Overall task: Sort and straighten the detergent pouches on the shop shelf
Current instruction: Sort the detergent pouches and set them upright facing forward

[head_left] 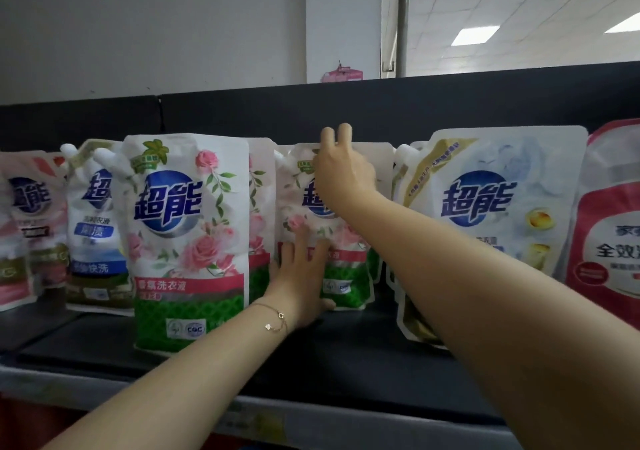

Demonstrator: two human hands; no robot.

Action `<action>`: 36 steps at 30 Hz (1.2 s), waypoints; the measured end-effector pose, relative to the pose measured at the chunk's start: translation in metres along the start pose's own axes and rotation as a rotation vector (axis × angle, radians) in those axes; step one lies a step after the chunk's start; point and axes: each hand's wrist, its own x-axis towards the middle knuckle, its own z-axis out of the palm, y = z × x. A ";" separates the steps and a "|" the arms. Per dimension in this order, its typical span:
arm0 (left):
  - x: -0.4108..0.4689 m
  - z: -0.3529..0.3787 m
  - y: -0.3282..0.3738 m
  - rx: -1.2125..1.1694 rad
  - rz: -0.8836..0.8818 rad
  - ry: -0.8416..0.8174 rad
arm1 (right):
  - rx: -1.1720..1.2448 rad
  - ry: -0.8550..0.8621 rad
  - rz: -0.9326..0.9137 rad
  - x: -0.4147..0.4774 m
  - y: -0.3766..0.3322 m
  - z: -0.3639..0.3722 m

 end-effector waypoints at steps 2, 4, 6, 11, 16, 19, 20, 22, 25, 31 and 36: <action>0.006 0.004 -0.002 0.030 -0.005 0.043 | 0.002 0.001 0.035 0.006 0.001 0.001; 0.013 0.004 0.001 -0.063 -0.068 0.080 | 0.032 0.005 0.037 0.010 0.004 -0.004; 0.020 0.002 0.006 -0.234 -0.160 0.116 | 0.077 0.007 0.056 0.014 0.007 -0.006; 0.029 0.001 0.017 -0.474 -0.251 0.154 | 0.145 -0.006 0.160 0.025 0.019 -0.007; 0.028 0.016 0.027 -0.542 -0.269 0.076 | 0.195 -0.070 0.249 0.030 0.025 -0.006; 0.029 0.015 0.028 -0.529 -0.283 0.024 | 0.170 -0.087 0.216 0.028 0.024 -0.006; 0.029 0.012 0.026 -0.520 -0.284 0.014 | 0.147 -0.092 0.184 0.027 0.025 -0.008; 0.029 0.007 0.025 -0.505 -0.290 -0.026 | 0.087 -0.110 0.106 0.025 0.025 -0.012; 0.028 -0.001 0.028 -0.394 -0.307 -0.079 | -0.013 -0.109 0.053 0.019 0.021 -0.014; 0.013 -0.018 0.027 -0.312 -0.190 0.077 | -0.064 -0.044 -0.086 -0.009 0.014 -0.023; -0.021 -0.034 0.018 -0.330 -0.031 0.196 | -0.012 0.048 -0.233 -0.037 0.008 -0.029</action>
